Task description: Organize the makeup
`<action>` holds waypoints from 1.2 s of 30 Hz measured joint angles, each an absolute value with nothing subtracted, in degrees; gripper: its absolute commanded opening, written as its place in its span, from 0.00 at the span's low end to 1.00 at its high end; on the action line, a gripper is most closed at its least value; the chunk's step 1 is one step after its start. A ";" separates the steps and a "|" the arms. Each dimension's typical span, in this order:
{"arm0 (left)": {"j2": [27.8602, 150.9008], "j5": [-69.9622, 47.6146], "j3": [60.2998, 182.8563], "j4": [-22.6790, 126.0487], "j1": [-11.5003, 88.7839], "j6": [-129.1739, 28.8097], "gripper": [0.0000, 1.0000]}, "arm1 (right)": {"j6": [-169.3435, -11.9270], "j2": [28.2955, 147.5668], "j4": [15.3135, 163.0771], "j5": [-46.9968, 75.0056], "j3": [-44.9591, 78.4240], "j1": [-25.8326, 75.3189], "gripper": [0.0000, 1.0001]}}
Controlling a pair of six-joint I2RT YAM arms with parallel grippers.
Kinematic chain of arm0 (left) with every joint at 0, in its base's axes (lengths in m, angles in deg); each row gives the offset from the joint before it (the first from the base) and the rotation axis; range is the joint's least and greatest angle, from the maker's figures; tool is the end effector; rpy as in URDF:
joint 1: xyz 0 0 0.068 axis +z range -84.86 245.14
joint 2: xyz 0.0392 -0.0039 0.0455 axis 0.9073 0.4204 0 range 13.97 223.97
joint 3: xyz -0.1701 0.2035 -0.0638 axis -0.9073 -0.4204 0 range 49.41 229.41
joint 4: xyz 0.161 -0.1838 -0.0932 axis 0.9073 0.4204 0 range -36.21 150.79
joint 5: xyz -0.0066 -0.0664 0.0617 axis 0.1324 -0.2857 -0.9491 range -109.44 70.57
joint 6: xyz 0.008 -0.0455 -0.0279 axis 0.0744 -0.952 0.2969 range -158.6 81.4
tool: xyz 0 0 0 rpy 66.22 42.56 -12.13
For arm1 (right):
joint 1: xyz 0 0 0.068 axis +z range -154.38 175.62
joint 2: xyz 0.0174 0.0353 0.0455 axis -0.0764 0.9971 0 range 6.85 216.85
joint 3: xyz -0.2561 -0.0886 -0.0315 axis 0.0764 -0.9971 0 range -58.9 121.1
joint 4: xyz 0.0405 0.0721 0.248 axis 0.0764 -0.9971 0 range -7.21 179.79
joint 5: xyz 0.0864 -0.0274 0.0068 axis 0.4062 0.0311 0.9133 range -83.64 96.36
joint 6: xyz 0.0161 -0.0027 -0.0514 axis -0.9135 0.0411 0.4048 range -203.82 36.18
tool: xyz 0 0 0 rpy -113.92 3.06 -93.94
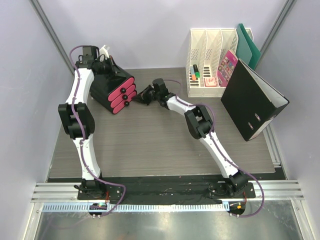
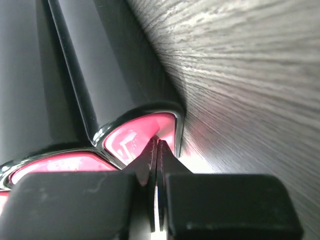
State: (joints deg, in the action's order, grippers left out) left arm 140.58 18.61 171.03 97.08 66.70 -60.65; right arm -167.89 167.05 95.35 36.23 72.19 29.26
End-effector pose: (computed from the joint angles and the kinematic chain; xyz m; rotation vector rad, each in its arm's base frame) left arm 0.4950 -0.0084 0.2877 -0.1802 2.3857 -0.9655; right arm 0.4962 0.3515 0.0943 0.6440 2.3541 1.6798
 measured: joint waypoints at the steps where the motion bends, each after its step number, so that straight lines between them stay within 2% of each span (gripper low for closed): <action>1: 140.58 18.63 171.03 97.08 66.70 -60.65 0.00 | -167.54 167.51 95.88 36.76 72.51 29.24 0.01; 7: 140.34 18.54 170.84 97.08 66.68 -60.65 0.00 | -167.94 167.55 98.39 37.43 71.53 29.18 0.01; 13: 139.44 17.34 171.97 98.06 66.40 -60.73 0.00 | -165.27 162.33 100.18 35.71 63.16 28.89 0.01; 18: 138.37 13.47 172.56 98.15 66.03 -61.32 0.00 | -157.31 152.58 95.31 34.55 56.19 27.89 0.01; 22: 136.97 10.21 171.23 96.55 65.85 -62.70 0.02 | -148.18 143.58 88.82 32.45 54.44 26.40 0.08; 25: 134.90 8.42 167.75 92.99 65.94 -63.86 0.08 | -140.16 136.19 82.61 29.04 53.45 25.68 0.15; 26: 133.65 7.39 165.94 91.63 65.96 -64.01 0.21 | -137.49 133.76 80.25 27.58 52.93 25.37 0.18; 28: 130.85 5.36 162.25 89.71 65.96 -64.01 0.32 | -133.12 129.52 75.86 24.36 52.10 24.96 0.24; 29: 129.30 4.42 160.56 89.05 65.96 -64.14 0.42 | -130.82 127.53 73.26 22.72 51.57 24.81 0.26; 30: 128.03 3.63 159.58 88.84 65.96 -64.23 0.46 | -129.36 126.13 71.75 21.41 50.96 24.74 0.28; 31: 126.92 3.02 159.21 88.60 65.96 -64.08 0.49 | -127.39 124.41 69.63 19.51 49.91 24.70 0.33; 32: 125.98 2.70 159.10 88.07 65.96 -64.12 0.57 | -125.88 123.05 67.64 18.07 48.89 24.70 0.38; 33: 125.00 2.41 159.03 87.55 65.96 -64.10 0.59 | -124.53 122.03 65.98 16.73 47.84 24.68 0.43; 36: 121.87 1.97 158.22 86.34 65.96 -63.66 0.69 | -120.53 119.32 60.40 12.06 44.14 24.68 0.65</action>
